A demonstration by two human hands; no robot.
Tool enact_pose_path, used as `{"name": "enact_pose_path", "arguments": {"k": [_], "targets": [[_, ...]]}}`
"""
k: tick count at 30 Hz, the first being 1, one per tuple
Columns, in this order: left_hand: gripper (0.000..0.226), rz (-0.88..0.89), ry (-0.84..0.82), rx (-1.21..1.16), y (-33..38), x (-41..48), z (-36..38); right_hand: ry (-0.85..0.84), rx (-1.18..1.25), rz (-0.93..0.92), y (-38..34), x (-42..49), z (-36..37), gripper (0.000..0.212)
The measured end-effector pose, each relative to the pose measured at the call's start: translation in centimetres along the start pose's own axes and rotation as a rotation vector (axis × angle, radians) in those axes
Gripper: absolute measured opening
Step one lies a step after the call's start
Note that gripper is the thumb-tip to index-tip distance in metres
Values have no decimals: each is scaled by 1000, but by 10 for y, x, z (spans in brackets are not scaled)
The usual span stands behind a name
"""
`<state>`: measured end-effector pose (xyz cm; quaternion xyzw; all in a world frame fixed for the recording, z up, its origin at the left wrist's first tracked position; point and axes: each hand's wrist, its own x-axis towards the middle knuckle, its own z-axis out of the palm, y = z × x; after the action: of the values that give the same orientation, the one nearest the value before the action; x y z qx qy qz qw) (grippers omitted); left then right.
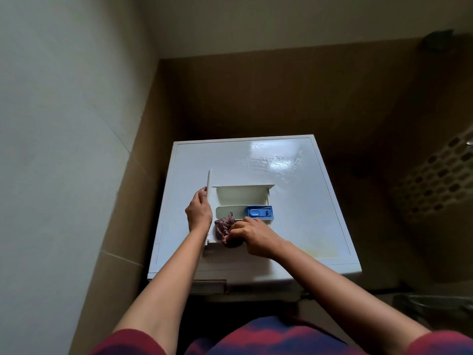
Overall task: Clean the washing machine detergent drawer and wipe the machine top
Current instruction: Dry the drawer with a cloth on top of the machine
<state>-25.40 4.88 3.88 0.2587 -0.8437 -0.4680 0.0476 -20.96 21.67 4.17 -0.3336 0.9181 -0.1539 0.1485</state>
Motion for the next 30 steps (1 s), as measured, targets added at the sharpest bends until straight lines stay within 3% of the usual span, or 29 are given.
{"name": "enact_pose_path", "arguments": {"k": [6,9,15,18,23,30], "targets": [[39,-23,-1,0,-2,2,0,-97,-82,111,44,-25,-18,47],[40,-24,5,3,-3,3,1,-108,-77,127,40,-29,-18,51],[40,-11,25,14,-2,3,2,-14,105,3,-22,10,6,59],[43,-25,16,24,-2,3,2,61,141,26,-30,15,14,57],[63,-96,-22,68,-3,2,1,146,198,51,-4,-9,14,51],[61,-170,-23,43,0,2,1,107,227,11,55,-46,-7,39]]}}
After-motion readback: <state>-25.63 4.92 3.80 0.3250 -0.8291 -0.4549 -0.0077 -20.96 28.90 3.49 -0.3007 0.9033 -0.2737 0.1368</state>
